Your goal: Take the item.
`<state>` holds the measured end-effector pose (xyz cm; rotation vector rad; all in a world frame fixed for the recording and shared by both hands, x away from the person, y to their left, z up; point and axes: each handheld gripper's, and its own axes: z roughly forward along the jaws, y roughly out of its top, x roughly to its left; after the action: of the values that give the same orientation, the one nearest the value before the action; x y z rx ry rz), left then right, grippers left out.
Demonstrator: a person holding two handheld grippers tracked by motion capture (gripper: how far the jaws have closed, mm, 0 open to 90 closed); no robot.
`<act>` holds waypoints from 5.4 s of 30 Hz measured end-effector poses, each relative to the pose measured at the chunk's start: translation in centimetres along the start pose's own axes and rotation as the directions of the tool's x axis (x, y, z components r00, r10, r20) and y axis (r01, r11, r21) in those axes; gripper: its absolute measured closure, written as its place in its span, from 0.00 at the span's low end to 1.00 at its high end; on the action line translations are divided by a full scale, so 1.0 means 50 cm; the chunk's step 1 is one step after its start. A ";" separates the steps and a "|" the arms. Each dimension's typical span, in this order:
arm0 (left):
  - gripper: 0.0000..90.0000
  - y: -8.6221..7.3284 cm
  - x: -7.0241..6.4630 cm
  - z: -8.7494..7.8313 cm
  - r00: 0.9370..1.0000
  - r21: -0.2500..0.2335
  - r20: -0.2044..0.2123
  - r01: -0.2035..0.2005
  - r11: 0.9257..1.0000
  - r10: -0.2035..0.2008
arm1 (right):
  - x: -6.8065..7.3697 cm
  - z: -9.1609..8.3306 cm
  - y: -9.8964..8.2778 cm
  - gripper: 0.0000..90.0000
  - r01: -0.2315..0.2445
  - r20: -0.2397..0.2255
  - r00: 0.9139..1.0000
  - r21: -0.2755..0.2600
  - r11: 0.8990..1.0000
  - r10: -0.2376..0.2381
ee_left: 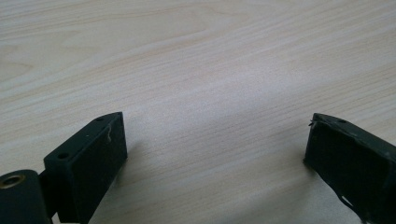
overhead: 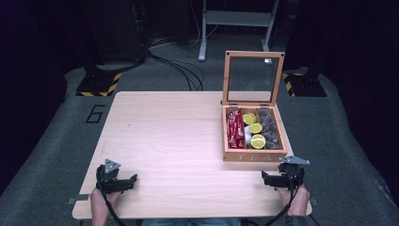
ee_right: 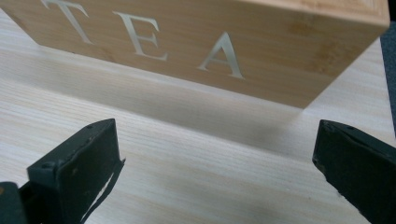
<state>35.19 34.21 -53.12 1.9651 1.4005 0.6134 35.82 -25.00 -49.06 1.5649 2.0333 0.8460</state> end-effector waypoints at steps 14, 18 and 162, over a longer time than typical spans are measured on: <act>0.06 0.000 0.000 0.000 1.000 0.000 0.000 0.000 1.000 0.000 | 0.014 -0.018 0.050 0.01 0.033 0.007 0.999 -0.036 0.999 -0.033; 0.06 0.000 -0.001 0.001 1.000 -0.005 -0.003 0.000 1.000 0.000 | 0.021 -0.019 0.068 0.01 0.036 0.005 0.999 -0.048 0.998 -0.036; 0.06 0.000 -0.003 0.001 1.000 -0.006 0.010 -0.014 1.000 0.014 | 0.157 0.033 0.287 0.42 0.194 0.004 0.981 -0.152 0.969 -0.196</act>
<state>35.16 34.05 -53.15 1.9728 1.3780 0.6121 44.85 -14.61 -40.06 1.2576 2.0389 0.9111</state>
